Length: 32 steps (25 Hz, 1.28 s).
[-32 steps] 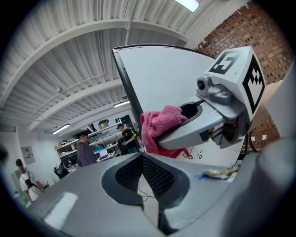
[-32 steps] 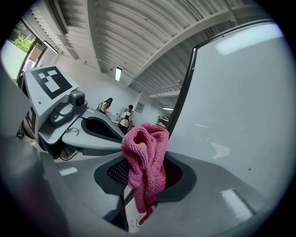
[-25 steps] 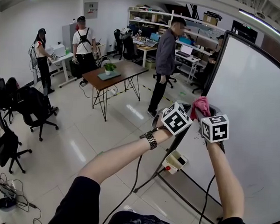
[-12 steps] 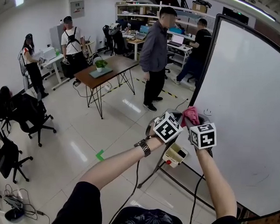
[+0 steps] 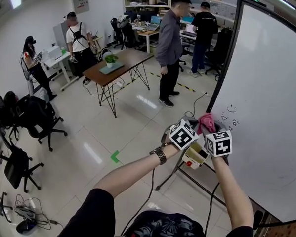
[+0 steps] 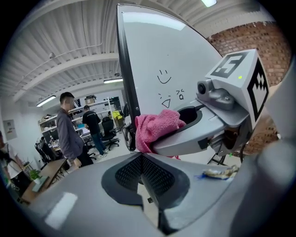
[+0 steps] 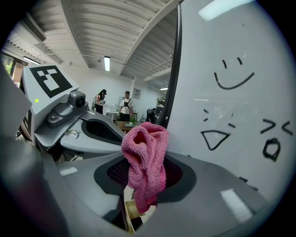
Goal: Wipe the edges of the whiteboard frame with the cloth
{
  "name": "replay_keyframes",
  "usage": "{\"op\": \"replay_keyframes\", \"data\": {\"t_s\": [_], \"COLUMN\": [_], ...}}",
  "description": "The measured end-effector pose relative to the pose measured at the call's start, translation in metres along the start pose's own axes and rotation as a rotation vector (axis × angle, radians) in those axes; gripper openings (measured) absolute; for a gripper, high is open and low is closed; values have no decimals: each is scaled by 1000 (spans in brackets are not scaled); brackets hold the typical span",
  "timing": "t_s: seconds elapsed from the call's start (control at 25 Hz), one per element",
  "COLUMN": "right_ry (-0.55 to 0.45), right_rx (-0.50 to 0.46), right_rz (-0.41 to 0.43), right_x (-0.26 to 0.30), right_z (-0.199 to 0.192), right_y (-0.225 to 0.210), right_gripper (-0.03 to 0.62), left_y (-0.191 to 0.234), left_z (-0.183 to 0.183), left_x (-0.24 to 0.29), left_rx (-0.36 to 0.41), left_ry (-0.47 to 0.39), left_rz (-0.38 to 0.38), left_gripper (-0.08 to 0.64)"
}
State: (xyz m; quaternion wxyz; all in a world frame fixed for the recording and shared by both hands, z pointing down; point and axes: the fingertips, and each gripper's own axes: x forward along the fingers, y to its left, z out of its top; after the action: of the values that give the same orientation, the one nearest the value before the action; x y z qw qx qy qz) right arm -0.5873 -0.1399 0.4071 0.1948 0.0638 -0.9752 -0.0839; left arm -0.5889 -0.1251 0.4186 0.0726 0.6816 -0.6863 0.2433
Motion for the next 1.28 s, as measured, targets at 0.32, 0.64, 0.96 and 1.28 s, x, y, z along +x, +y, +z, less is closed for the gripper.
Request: {"op": "replay_keyframes", "data": {"t_s": [0.32, 0.64, 0.96, 1.28], "right_ry": [5, 3, 77, 184], "right_rx": [33, 18, 51, 99], "right_rz": [16, 58, 50, 0], "right_x": [19, 71, 75, 30], "right_z": [-50, -76, -79, -114], "right_y": [19, 20, -24, -46], "right_gripper": [130, 130, 130, 130], "left_y": [-18, 7, 19, -61], "left_z": [-54, -95, -84, -60], "left_x": [15, 45, 77, 89], "left_rx": [-25, -55, -20, 85], "left_ry": [59, 98, 129, 99], "left_rz": [-51, -112, -230, -408], "left_gripper": [-3, -3, -3, -3]}}
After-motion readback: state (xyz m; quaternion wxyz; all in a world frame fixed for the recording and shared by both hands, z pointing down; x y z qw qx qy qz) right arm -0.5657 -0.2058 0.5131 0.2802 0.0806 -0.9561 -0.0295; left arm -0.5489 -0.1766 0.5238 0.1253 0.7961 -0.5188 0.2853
